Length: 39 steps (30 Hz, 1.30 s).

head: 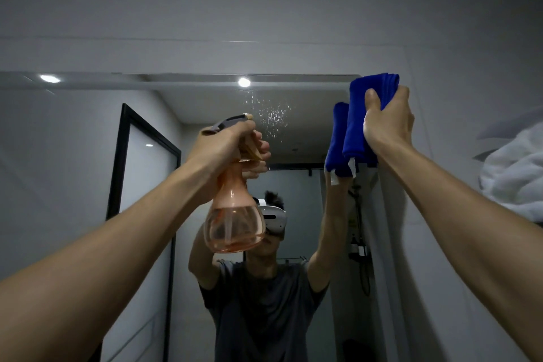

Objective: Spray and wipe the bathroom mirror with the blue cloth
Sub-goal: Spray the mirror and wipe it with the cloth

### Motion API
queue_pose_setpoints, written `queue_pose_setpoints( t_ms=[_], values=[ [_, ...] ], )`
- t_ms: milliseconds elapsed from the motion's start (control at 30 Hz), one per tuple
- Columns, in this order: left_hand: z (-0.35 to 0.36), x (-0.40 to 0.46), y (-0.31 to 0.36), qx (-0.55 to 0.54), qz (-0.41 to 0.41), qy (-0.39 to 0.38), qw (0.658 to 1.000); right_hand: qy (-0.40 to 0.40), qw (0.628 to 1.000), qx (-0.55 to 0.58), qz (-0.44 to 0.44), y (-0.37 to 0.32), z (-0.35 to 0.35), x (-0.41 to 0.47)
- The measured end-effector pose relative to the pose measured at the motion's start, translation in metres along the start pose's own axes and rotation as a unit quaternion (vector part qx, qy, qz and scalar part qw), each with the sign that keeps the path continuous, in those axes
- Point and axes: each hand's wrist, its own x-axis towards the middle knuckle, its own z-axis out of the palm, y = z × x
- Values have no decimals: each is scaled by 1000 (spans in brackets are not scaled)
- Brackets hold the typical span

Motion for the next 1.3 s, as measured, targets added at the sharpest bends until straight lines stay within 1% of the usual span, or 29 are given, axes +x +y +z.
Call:
queue_pose_setpoints(
  t_ms=[133, 267, 400, 567, 667, 767, 833, 900, 967, 1033, 1133, 1167, 1200, 1233, 1267, 1300],
  values=[
    [-12, -1, 0, 21, 9, -16, 1000, 12, 999, -39, -22, -1, 1, 1],
    [-9, 0, -9, 36, -13, -32, 999, 14, 998, -51, -17, 4, -2, -3],
    [-4, 0, -15, 33, -26, -14, 999, 10, 998, -56, -22, 11, 0, -10],
    [-9, 5, -15, 27, -10, 2, 1000, 18, 996, -70, -46, 16, 5, -11],
    [-13, 5, -12, 27, 0, -2, 1000, 36, 992, -107, -58, 12, 15, -12],
    [-18, 2, -5, 31, 14, 1, 999, 30, 986, -151, -64, 1, 38, -16],
    [-25, 0, 2, 35, 32, 6, 999, 11, 979, -173, -112, -10, 58, -24],
    [-35, -4, 7, 35, 52, 8, 998, -22, 961, -188, -201, -20, 77, -42],
    [-45, -9, 11, 36, 75, 11, 996, -58, 921, -220, -315, -23, 93, -72],
    [-54, -13, 13, 33, 89, 10, 995, -89, 865, -247, -427, -14, 101, -104],
    [-60, -14, 12, 45, 96, 20, 994, -139, 761, -256, -580, 11, 97, -125],
    [-60, -14, 12, 48, 94, 25, 994, -141, 732, -260, -614, 19, 92, -119],
    [-59, -13, 11, 49, 88, 27, 995, -134, 717, -268, -629, 26, 86, -110],
    [-57, -11, 10, 47, 82, 29, 995, -120, 724, -280, -619, 30, 80, -97],
    [-54, -10, 8, 44, 77, 29, 996, -99, 750, -292, -586, 32, 74, -82],
    [-51, -8, 6, 41, 71, 28, 996, -70, 784, -304, -537, 34, 67, -66]
  ],
)
